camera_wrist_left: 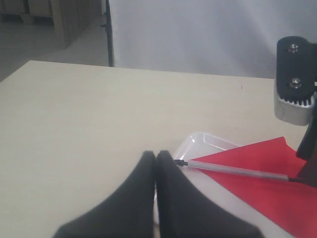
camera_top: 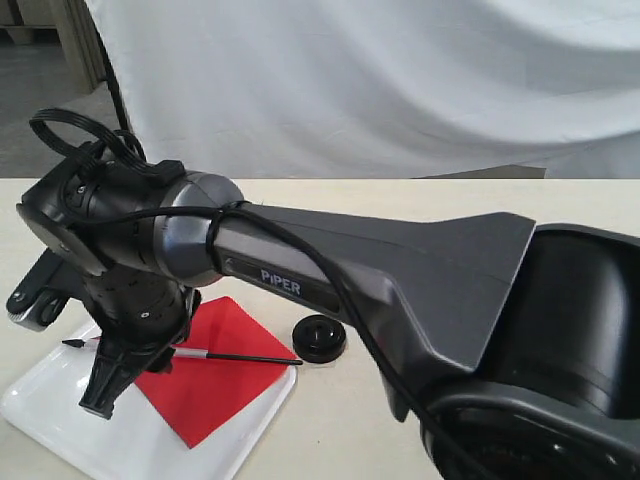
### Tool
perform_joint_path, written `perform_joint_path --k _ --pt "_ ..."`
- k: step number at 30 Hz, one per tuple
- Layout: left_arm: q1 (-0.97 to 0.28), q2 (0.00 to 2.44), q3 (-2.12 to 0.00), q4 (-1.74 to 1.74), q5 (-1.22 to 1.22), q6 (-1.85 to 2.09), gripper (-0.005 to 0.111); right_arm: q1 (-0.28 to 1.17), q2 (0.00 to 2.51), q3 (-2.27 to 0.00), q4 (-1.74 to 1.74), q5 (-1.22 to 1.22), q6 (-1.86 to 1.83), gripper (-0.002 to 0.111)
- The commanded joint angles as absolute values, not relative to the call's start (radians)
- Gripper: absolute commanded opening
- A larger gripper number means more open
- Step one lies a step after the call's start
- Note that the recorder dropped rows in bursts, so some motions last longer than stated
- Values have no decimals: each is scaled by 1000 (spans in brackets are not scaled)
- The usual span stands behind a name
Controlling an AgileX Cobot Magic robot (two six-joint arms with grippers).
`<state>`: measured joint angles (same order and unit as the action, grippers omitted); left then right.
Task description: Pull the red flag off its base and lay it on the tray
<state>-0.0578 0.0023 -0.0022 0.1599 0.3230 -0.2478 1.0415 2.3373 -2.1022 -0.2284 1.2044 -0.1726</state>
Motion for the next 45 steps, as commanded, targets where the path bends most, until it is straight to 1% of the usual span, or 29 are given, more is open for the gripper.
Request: perform_joint_path --k 1,5,8,11,16,18,20,21,22,23,26,27,29,32,33,36,41,45 --pt "-62 0 0 160 321 -246 0 1014 2326 -2104 -237 1221 -183 0" --pt "-62 0 0 160 321 -246 0 962 2309 -2104 -197 1221 -186 0" --pt "-62 0 0 160 321 -246 0 899 2279 -2064 -103 1221 -206 0" --pt "-62 0 0 160 321 -246 0 831 2231 -1971 -38 1188 -215 0" --pt "-62 0 0 160 321 -246 0 696 2081 -1707 24 990 -216 0" --pt "-62 0 0 160 321 -246 0 599 1984 -1543 54 887 -216 0" --pt "-62 0 0 160 321 -246 0 439 1854 -1358 64 753 -183 0" --pt "-62 0 0 160 321 -246 0 396 1820 -1312 64 722 -168 0" --pt "-62 0 0 160 321 -246 0 317 1750 -1232 64 677 -139 0" --pt "-62 0 0 160 321 -246 0 282 1721 -1190 64 663 -135 0" --pt "-62 0 0 160 321 -246 0 71 1517 -981 64 558 -115 0" --pt "-62 0 0 160 321 -246 0 29 1469 -938 64 518 -101 0" --pt "-62 0 0 160 321 -246 0 -101 1307 -832 64 424 -40 0" --pt "-62 0 0 160 321 -246 0 -201 1126 -775 56 388 -37 0" --pt "-62 0 0 160 321 -246 0 -208 1054 -753 56 362 -19 0" --pt "-62 0 0 160 321 -246 0 -189 958 -710 56 312 0 0" --pt "-62 0 0 160 321 -246 0 -101 788 -635 56 266 25 0" --pt "-62 0 0 160 321 -246 0 -57 602 -606 56 266 27 0"
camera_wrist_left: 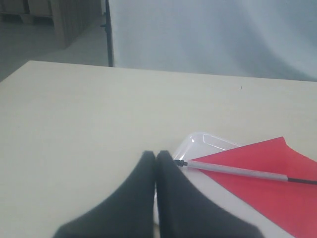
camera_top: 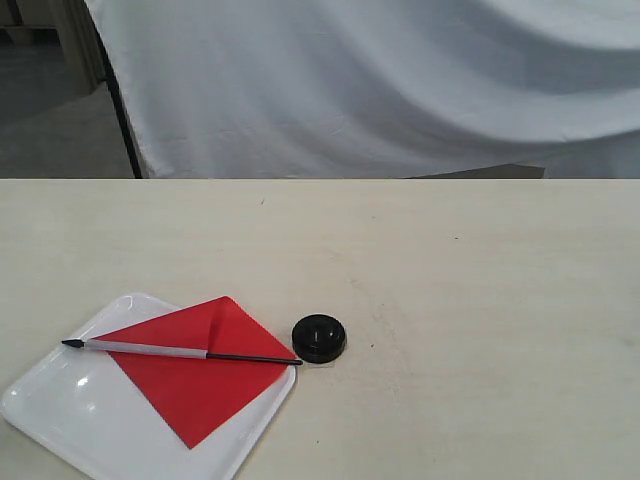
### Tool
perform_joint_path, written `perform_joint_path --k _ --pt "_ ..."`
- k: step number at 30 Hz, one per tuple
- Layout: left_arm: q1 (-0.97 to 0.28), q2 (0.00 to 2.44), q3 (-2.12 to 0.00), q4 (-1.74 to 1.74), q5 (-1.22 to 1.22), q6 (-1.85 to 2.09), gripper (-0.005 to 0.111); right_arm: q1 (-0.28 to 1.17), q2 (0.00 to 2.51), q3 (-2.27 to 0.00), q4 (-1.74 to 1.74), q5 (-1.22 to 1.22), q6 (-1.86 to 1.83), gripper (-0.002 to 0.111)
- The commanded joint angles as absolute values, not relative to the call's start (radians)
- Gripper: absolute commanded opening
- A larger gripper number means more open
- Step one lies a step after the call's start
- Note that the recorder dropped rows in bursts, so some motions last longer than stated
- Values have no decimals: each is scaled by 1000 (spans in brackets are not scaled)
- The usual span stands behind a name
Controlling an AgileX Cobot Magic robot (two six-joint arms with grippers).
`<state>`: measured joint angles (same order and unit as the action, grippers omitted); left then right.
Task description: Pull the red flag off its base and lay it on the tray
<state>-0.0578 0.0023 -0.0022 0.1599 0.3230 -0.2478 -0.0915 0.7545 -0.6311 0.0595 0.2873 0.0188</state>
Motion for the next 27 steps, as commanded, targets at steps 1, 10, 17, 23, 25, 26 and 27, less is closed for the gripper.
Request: perform_joint_path --k 1,10,17,23,25,26,27 --pt "-62 0 0 160 321 -246 0 -53 554 -598 56 266 27 0" --pt "-62 0 0 160 321 -246 0 -52 152 -489 56 253 52 0" --pt "-62 0 0 160 326 -246 0 -52 0 -406 60 187 80 0" --pt "-62 0 0 160 327 -246 0 -52 0 -401 67 169 94 0" --pt "-62 0 0 160 327 -246 0 -52 0 -401 67 177 94 0" --pt "-62 0 0 160 327 -246 0 -52 0 -401 67 191 94 0" --pt "-62 0 0 160 327 -246 0 -52 0 -401 67 208 94 0"
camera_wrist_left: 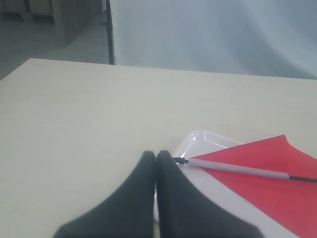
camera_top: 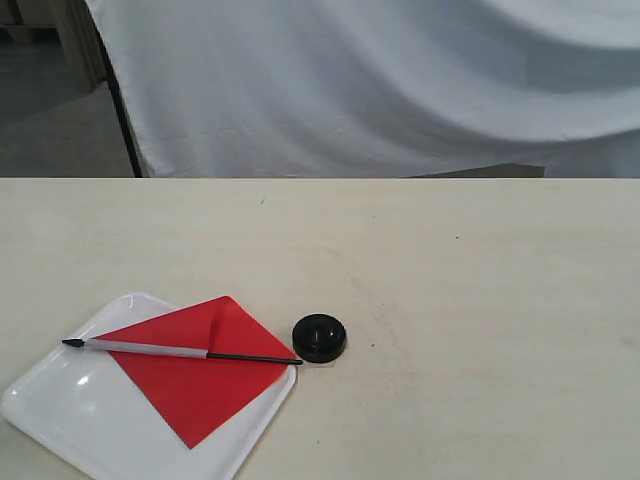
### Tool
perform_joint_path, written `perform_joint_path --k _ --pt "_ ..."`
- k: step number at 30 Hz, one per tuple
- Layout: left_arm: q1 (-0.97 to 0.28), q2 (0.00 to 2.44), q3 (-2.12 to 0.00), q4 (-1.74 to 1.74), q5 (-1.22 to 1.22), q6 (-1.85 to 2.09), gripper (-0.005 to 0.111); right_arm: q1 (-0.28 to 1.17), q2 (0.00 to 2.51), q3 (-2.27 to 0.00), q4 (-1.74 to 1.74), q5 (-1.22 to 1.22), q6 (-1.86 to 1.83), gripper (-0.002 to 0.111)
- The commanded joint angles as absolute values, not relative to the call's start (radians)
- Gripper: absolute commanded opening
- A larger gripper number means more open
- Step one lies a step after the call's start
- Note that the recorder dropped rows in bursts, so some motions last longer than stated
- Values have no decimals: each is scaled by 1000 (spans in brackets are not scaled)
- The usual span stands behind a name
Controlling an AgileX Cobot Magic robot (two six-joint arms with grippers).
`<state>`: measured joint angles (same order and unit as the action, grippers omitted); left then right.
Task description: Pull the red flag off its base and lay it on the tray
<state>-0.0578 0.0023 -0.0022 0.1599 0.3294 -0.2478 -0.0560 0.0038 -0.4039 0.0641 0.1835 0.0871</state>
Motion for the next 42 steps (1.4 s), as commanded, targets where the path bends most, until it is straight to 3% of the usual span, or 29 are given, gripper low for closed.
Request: perform_joint_path --k 1,14,19,42 --pt "-62 0 0 160 327 -246 0 -52 0 -392 67 219 94 0" --pt "-62 0 0 160 326 -246 0 -52 0 0 70 18 90 0" --pt "-62 0 0 160 326 -246 0 -52 0 0 79 182 110 0" --pt "-62 0 0 160 326 -249 0 -52 0 0 40 216 133 0"
